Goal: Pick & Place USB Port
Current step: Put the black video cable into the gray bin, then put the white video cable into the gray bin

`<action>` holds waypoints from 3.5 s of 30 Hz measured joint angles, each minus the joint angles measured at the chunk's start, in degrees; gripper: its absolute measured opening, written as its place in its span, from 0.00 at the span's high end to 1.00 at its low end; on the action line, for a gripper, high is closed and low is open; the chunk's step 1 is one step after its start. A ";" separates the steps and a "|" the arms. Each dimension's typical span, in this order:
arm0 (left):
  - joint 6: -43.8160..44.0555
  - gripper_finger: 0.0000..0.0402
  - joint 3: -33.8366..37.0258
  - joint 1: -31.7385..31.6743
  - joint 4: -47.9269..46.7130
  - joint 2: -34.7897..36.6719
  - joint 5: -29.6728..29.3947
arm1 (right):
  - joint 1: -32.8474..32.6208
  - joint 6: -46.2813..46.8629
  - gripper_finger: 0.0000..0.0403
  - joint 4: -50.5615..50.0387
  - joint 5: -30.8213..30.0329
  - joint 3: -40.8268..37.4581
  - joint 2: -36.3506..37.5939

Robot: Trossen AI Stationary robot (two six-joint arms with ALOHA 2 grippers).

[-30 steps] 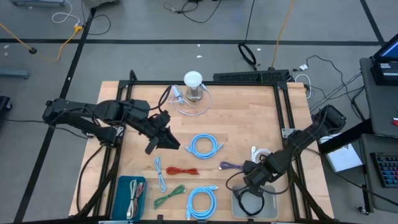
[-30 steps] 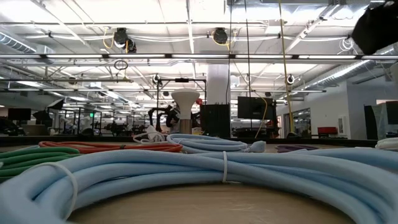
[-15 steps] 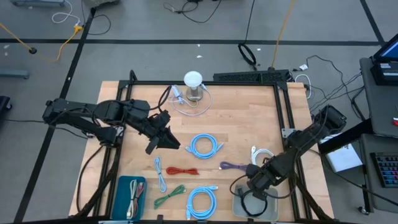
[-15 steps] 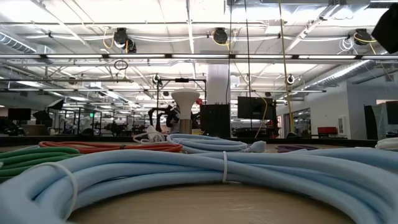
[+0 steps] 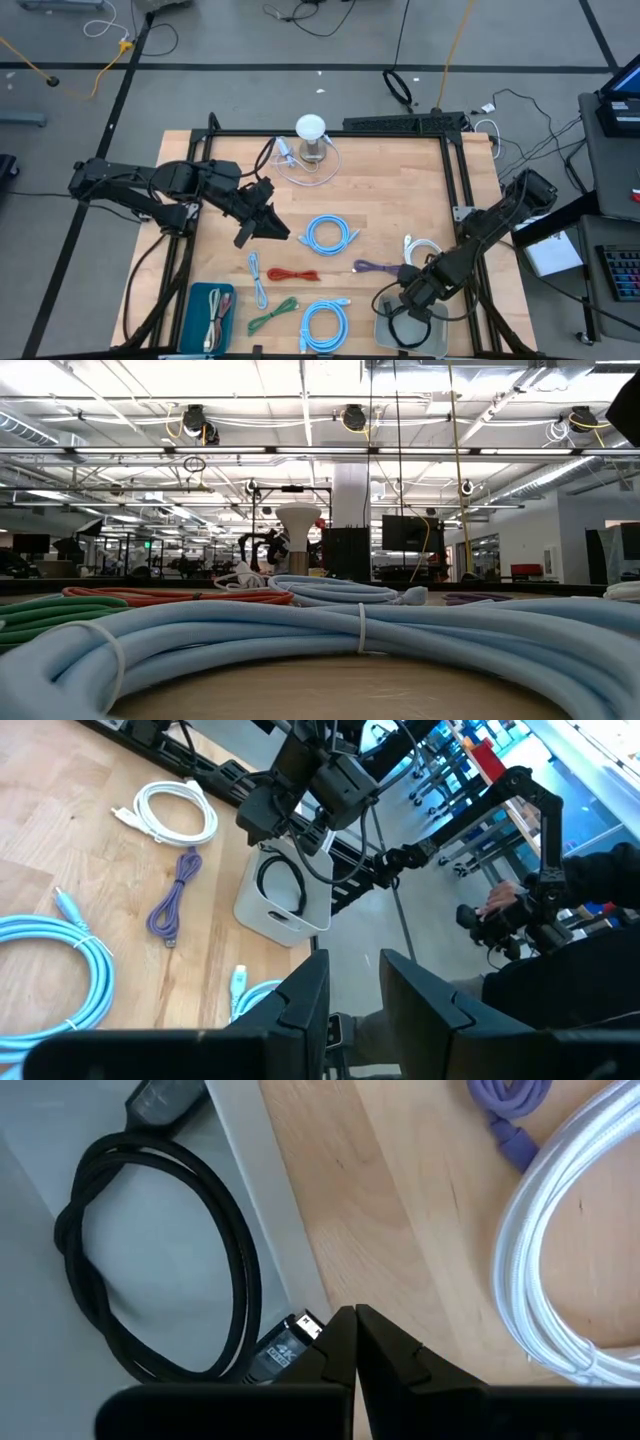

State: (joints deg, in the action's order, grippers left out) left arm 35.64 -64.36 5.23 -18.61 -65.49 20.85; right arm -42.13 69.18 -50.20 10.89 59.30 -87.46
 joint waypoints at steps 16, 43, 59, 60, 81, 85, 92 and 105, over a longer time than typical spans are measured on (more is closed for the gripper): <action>-1.09 0.77 0.00 0.00 -0.10 0.00 -0.02 | -0.09 -0.85 1.00 -5.48 -0.47 3.24 0.04; -2.15 0.77 0.00 0.67 -1.85 0.02 -0.59 | 16.92 -12.30 0.87 -11.53 -7.76 0.23 6.44; -3.80 0.77 0.00 1.68 -2.92 0.02 -2.89 | 23.33 -27.92 0.91 19.51 -0.86 0.23 6.42; -3.78 0.77 0.00 1.68 -2.95 0.02 -2.89 | 23.27 -27.78 0.91 21.36 0.94 -0.03 6.46; -3.88 0.77 0.00 2.73 -3.13 0.02 -3.43 | 18.83 -14.11 0.60 -11.71 -1.84 -1.83 6.40; -3.65 0.77 0.00 3.58 -3.07 0.02 -4.01 | 17.51 -11.29 0.53 -11.12 -1.60 -3.79 6.43; -3.65 0.77 0.00 4.62 -3.06 0.00 -4.49 | 14.25 -5.51 0.47 0.01 1.35 -9.94 6.43; -3.48 0.77 0.00 4.63 -3.07 0.00 -4.49 | 11.22 -2.80 0.61 5.91 -0.04 -18.51 6.43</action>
State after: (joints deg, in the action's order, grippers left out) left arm 32.16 -64.36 9.87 -21.69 -65.49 16.36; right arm -30.91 66.38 -44.29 10.85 40.79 -81.03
